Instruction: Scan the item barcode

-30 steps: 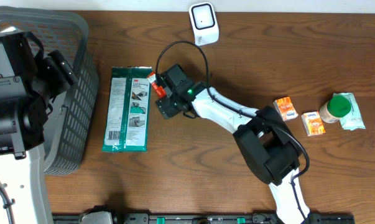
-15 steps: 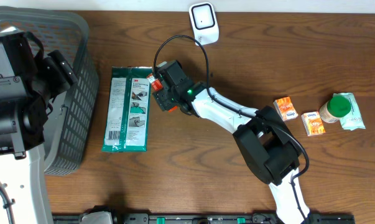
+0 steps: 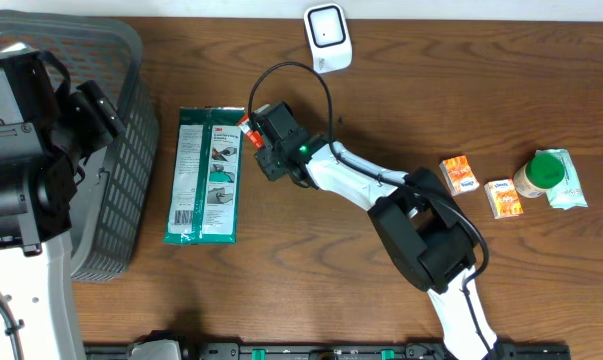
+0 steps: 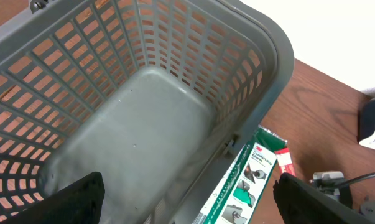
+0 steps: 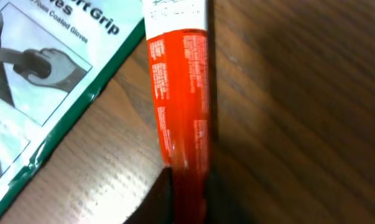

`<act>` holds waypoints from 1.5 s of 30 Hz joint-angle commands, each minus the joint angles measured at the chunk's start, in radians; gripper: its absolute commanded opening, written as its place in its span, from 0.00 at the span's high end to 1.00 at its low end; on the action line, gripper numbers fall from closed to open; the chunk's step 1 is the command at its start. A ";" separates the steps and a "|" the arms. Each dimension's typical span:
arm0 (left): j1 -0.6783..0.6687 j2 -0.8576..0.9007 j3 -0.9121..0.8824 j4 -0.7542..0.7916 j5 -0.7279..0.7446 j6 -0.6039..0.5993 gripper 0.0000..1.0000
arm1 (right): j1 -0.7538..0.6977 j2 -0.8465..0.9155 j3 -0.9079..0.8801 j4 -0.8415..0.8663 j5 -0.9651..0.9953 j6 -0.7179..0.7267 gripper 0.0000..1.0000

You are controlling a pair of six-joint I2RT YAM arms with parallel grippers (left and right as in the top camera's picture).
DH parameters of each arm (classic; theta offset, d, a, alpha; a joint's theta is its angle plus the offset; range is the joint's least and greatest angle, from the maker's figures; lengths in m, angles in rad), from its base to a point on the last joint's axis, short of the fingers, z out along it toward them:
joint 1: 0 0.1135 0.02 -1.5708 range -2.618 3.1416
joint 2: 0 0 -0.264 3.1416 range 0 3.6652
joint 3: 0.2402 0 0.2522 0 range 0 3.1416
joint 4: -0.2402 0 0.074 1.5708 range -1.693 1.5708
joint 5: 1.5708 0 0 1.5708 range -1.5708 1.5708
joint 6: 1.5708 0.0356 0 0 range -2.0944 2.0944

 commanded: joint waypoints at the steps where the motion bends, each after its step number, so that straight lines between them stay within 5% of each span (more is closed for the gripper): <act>1: 0.004 -0.001 0.007 0.000 -0.009 -0.002 0.12 | 0.007 -0.041 -0.006 -0.074 -0.003 0.001 0.99; 14: 0.004 -0.001 0.007 0.000 -0.009 -0.002 0.12 | 0.007 -0.089 -0.006 -0.602 -0.002 0.000 0.99; 22: 0.004 -0.001 0.007 0.000 -0.009 -0.002 0.12 | 0.008 -0.089 -0.006 -0.748 -0.002 0.000 0.96; 33: 0.004 -0.001 0.007 0.000 -0.009 -0.002 0.12 | 0.008 -0.090 -0.002 -0.770 -0.006 0.001 0.30; 45: 0.004 -0.001 0.007 0.000 -0.009 -0.002 0.11 | 0.009 -0.099 0.131 -0.882 -0.006 0.001 0.21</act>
